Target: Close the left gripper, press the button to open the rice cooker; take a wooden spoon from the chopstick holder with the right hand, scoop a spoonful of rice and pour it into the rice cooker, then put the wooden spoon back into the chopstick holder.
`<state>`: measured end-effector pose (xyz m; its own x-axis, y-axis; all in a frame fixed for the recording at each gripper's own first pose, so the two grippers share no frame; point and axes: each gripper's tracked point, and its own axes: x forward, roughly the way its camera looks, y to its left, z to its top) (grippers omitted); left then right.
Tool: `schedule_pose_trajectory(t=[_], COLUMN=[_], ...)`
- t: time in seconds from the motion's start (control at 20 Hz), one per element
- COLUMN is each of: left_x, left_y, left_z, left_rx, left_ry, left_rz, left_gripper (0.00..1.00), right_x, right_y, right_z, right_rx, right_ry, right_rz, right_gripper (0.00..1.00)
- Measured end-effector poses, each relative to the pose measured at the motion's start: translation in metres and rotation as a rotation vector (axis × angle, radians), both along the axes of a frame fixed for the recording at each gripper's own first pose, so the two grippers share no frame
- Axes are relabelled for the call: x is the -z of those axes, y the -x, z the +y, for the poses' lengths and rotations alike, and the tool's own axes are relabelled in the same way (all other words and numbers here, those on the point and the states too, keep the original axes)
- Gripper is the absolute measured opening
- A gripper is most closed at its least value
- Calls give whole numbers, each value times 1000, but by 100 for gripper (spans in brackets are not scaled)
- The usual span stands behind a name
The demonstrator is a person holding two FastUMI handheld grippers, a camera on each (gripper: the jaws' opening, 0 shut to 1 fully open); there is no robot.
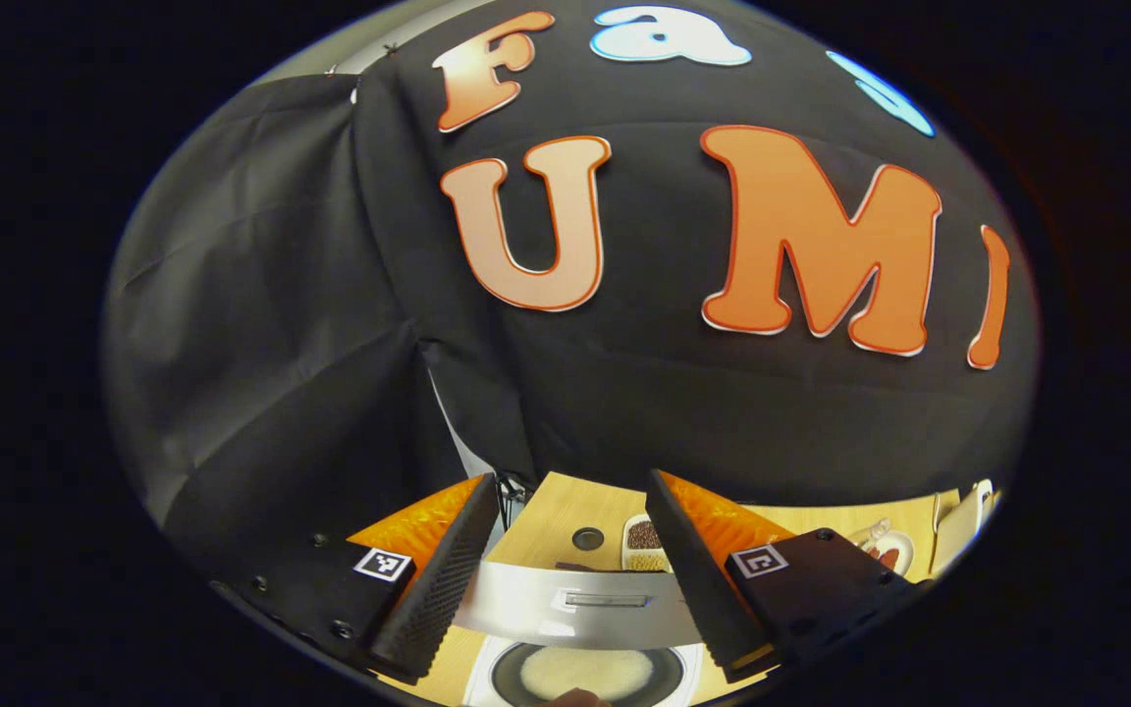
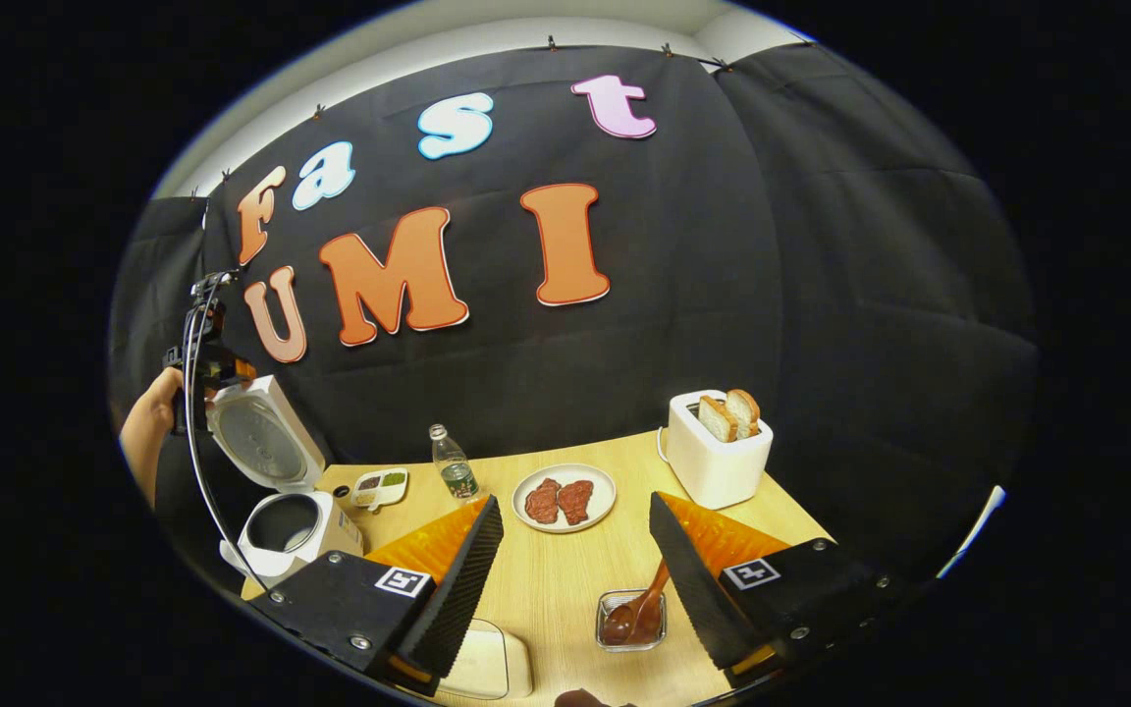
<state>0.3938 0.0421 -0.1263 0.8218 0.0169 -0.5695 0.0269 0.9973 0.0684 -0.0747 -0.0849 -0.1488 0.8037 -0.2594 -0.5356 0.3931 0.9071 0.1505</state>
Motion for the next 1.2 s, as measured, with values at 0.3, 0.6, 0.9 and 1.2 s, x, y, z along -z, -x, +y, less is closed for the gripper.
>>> schedule_pose_trajectory(t=[0.3,0.6,0.9,1.2], left_x=[28,99,162,164], left_y=[90,189,218,223], left_z=[13,22,24,22], left_rx=[-28,-29,-62,-56], left_ry=[-19,-42,35,52], left_rz=[91,256,444,475], left_gripper=[100,100,100,99], right_x=[0,2,1,5], right_y=[-21,-36,-41,-37], right_z=[39,68,87,86], right_rx=[-131,-235,-283,-275], right_ry=[-32,-53,-51,-70], right_rz=[-14,-12,-24,-19], right_gripper=[93,93,93,93])
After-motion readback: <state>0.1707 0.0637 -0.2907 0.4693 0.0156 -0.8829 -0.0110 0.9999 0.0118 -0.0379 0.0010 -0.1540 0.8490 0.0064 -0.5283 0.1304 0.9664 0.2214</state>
